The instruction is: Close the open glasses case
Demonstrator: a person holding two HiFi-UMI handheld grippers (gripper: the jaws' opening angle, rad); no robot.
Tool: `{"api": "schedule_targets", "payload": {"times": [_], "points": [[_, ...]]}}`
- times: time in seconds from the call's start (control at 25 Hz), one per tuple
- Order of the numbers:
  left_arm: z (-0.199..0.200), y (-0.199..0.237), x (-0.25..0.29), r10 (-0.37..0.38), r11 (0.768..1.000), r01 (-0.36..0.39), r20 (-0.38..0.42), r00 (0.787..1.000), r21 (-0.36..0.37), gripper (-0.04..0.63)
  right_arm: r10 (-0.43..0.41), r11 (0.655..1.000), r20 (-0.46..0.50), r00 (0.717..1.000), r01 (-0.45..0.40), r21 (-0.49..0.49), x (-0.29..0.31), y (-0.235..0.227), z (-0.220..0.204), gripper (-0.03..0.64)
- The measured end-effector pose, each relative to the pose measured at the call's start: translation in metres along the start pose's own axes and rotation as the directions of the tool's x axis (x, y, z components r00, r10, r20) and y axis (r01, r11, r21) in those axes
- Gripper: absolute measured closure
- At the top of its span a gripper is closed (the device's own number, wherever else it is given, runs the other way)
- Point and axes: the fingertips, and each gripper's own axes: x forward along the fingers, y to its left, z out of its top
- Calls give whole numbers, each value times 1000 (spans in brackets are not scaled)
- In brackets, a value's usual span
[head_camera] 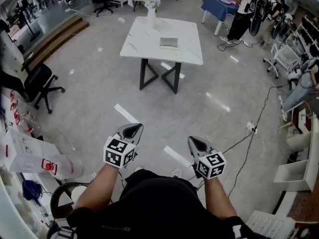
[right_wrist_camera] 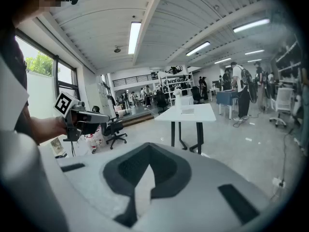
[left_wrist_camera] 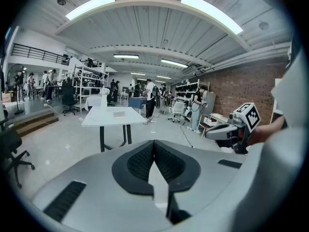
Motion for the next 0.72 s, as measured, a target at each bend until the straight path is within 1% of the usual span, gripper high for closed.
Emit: {"api": "schedule_targets", "payload": {"times": [0.56, 0.72], "points": [[14, -3, 9, -12, 1000, 12, 22, 1000, 9, 592, 15, 1000, 4, 1000, -15, 3, 3, -1, 5, 617], [14, -2, 8, -11, 1000, 11, 20, 1000, 14, 592, 23, 999, 17, 1000, -24, 24, 5, 1, 7, 615]]}}
